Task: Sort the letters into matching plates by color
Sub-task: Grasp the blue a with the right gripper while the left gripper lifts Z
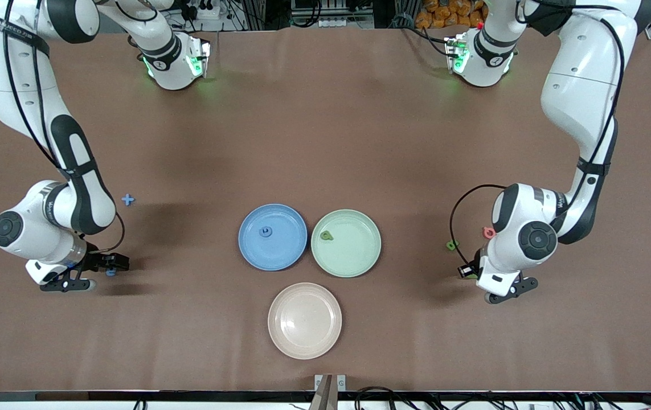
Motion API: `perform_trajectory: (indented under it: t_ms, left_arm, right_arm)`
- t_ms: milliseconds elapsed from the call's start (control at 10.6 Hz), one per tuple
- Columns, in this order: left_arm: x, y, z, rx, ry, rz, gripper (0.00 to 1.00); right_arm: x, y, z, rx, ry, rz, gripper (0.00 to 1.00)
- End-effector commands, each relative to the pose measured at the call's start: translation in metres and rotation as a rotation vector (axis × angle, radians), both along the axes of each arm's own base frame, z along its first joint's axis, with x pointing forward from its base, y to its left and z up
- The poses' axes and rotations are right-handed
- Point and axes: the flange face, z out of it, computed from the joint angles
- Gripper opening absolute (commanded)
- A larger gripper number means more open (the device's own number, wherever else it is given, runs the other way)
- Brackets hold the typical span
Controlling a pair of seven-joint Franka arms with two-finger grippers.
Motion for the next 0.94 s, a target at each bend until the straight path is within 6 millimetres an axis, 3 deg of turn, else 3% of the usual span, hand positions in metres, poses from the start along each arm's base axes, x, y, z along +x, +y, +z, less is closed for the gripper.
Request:
perform_trajectory:
  t_ms: [0,94,376,565,847]
  left_arm:
    - [-0.013,-0.043,0.016,0.018,0.003,0.056,0.00]
    - [-0.018,-0.057,0.019,0.021,0.004,0.073,0.00]
    - [-0.041,-0.110,0.021,0.042,0.034,0.101,0.00]
    - [-0.047,-0.124,0.024,0.044,0.034,0.096,0.00]
    - [-0.069,-0.165,0.025,0.057,0.048,0.122,0.00]
  right_arm:
    - [0.006,-0.001,-0.003,0.007,-0.012,-0.008,0.80]
    - [0.006,-0.001,-0.003,0.007,-0.012,-0.006,0.68]
    - [0.005,-0.008,-0.001,0.003,-0.014,-0.011,0.53]
    - [0.005,-0.011,-0.001,-0.001,-0.014,-0.008,0.46]
    - [0.004,-0.012,-0.003,-0.002,-0.012,-0.006,0.39]
